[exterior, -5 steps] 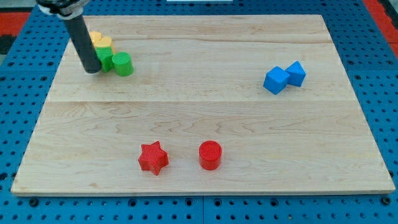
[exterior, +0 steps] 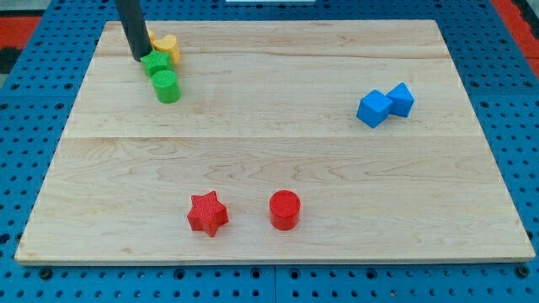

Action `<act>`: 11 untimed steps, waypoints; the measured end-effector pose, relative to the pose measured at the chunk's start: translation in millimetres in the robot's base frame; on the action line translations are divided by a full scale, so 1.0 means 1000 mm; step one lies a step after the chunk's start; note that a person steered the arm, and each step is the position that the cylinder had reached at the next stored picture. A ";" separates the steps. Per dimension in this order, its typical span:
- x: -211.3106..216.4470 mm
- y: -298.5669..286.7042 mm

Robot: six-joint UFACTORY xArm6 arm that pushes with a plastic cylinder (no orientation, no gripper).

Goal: Move the green blocks into the yellow blocks

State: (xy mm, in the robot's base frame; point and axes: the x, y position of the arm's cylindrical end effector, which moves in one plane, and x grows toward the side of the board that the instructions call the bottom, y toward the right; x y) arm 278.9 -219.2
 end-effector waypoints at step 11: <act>0.138 0.232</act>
